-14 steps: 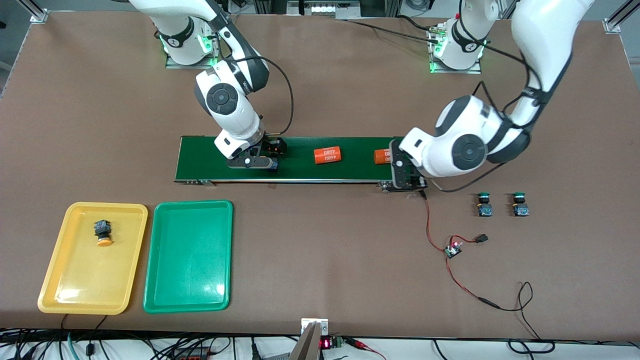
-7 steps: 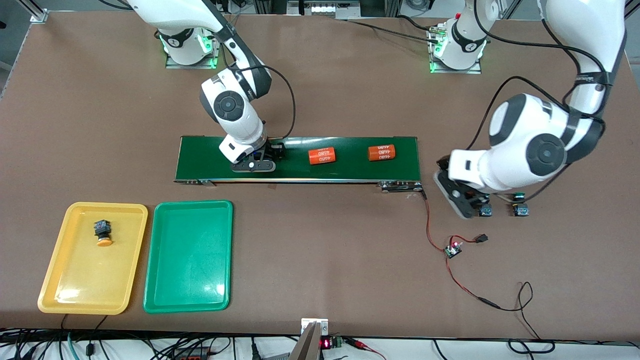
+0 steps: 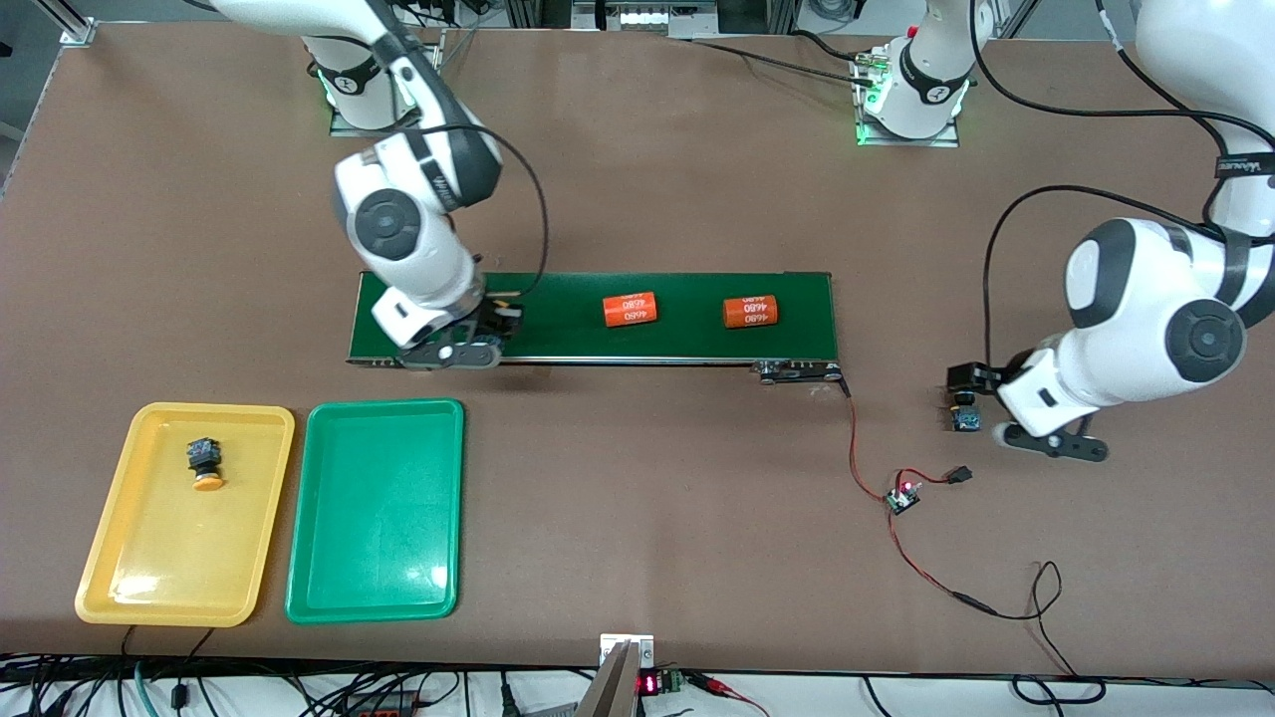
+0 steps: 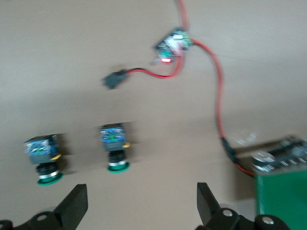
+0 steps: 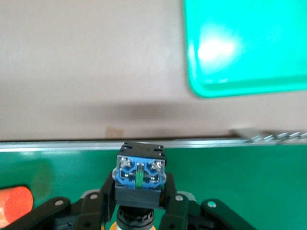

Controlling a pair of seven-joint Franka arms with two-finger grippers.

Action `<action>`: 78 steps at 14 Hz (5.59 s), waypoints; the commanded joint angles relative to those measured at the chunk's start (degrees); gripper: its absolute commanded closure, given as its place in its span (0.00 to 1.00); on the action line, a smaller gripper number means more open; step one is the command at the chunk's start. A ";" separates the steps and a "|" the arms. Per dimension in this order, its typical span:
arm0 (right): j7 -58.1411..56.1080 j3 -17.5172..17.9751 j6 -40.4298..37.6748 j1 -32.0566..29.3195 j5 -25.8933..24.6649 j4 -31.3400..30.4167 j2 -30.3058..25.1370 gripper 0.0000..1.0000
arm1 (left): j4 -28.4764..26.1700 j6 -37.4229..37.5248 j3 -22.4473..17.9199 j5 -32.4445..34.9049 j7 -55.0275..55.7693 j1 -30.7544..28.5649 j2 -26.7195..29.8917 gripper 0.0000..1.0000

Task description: Sort buttons by color to trays

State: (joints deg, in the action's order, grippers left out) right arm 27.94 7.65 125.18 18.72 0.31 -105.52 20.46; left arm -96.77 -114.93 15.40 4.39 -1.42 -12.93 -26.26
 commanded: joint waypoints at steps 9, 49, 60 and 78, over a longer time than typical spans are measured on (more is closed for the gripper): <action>-38.90 -0.70 1.01 -26.71 -3.99 11.74 13.27 0.94 | -9.32 -19.28 -6.52 0.35 1.59 2.29 -8.81 0.09; -24.96 -1.32 -7.93 -18.02 -0.22 -15.15 -21.26 0.00 | -2.64 5.32 13.11 1.06 33.27 3.70 1.56 0.00; -5.56 -1.32 -1.18 -4.06 0.05 -15.59 -16.34 0.00 | -2.20 -17.41 -16.79 0.97 -8.15 2.82 -6.43 0.00; -0.87 -1.32 1.91 -1.23 0.05 -15.59 -14.40 0.00 | -6.78 -16.94 -16.19 -3.60 -8.25 2.73 -7.15 0.88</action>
State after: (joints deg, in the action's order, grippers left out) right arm 26.34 6.74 126.88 16.79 -0.10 -120.79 6.28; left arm -104.86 -137.47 -1.01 1.73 -8.59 -10.48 -36.09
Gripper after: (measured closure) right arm 0.000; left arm 0.590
